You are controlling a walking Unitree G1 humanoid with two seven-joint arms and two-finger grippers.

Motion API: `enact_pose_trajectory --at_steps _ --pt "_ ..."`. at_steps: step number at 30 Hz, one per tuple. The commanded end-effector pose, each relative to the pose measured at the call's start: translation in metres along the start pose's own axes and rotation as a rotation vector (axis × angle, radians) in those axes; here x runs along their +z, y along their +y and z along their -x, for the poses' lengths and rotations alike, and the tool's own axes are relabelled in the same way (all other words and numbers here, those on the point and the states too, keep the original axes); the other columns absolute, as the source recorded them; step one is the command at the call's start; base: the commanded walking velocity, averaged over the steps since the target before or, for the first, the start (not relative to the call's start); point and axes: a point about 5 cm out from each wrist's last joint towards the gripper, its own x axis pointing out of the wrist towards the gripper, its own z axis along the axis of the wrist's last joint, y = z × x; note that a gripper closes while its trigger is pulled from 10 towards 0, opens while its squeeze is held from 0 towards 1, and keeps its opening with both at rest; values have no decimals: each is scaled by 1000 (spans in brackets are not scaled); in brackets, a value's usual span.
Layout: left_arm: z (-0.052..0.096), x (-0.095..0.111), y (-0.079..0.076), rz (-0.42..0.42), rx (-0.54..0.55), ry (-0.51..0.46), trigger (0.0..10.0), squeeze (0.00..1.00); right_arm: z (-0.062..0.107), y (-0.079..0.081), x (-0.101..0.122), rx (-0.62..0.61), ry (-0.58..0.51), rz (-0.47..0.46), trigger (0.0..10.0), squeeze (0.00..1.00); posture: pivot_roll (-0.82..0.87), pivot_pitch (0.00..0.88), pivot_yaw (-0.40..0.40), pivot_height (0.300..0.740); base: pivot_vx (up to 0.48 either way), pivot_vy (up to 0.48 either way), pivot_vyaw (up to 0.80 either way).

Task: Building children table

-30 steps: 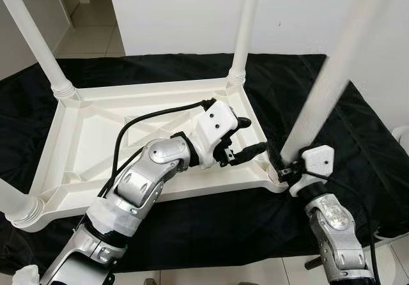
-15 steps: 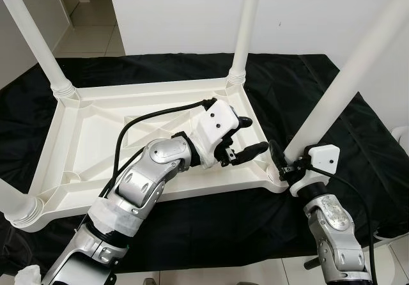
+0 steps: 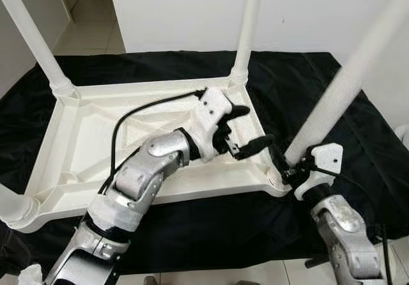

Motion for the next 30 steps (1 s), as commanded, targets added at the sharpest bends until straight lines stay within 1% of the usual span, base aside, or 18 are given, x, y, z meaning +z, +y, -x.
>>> enact_pose_trajectory --at_steps 1,2,4,5,6,8,11,13,14,15,19,20,22,23,26,27,28,30 --pt "0 13 -9 13 -165 -45 10000 1000 0 4 7 79 2 -7 10000 0 -42 0 16 740 0 0 0" --pt "0 21 -12 40 -214 -88 10000 659 1 2 9 116 22 19 10000 0 -56 0 19 740 0 0 0" --pt "0 21 -12 40 -214 -88 10000 659 1 2 9 116 22 19 10000 0 -56 0 19 740 0 0 0" --pt "0 29 -15 59 -260 -121 10000 0 2 0 11 145 40 27 10000 0 -60 0 17 740 0 0 0" --pt "0 29 -15 59 -260 -121 10000 0 2 0 11 145 40 27 10000 0 -60 0 17 740 0 0 0" --pt "-2 42 -14 98 -310 -172 10000 0 3 -2 13 226 99 87 10000 0 -65 0 16 740 0 0 0" --pt "-3 47 -15 108 -339 -184 10000 0 4 -3 15 253 122 90 10000 0 -65 0 15 740 0 0 0" --pt "-1 54 -21 93 -436 -193 10000 0 3 -6 22 290 128 72 10000 0 -61 0 9 740 0 0 0" --pt "-1 54 -21 93 -436 -193 10000 0 3 -6 22 290 128 72 10000 0 -61 0 9 740 0 0 0" --pt "-1 56 -24 79 -472 -188 10000 0 1 -7 25 303 126 65 10000 0 -60 0 8 740 0 0 0" --pt "-2 55 -25 73 -483 -173 10000 0 0 -9 29 320 136 64 10000 0 -54 0 5 740 0 0 0" --pt "-3 54 -24 51 -479 -157 10000 0 -1 -11 30 350 159 73 10000 0 -54 0 8 740 0 0 0" --pt "-3 54 -24 51 -479 -157 10000 0 -1 -11 30 350 159 73 10000 0 -54 0 8 740 0 0 0" --pt "-4 52 -25 30 -482 -141 10000 0 -1 -10 31 392 186 84 10000 0 -53 0 9 740 0 0 0" --pt "-6 54 -28 32 -503 -126 10000 0 -1 -6 33 509 248 89 10000 0 -52 0 14 740 0 0 0" --pt "-6 54 -28 32 -503 -126 10000 0 -1 -6 33 509 248 89 10000 0 -52 0 14 740 0 0 0" --pt "-7 55 -29 27 -508 -124 10000 0 -1 -5 34 543 266 95 10000 0 -52 0 15 740 0 0 0" --pt "-7 55 -29 27 -508 -124 10000 0 -1 -5 34 543 266 95 10000 0 -52 0 15 740 0 0 0"
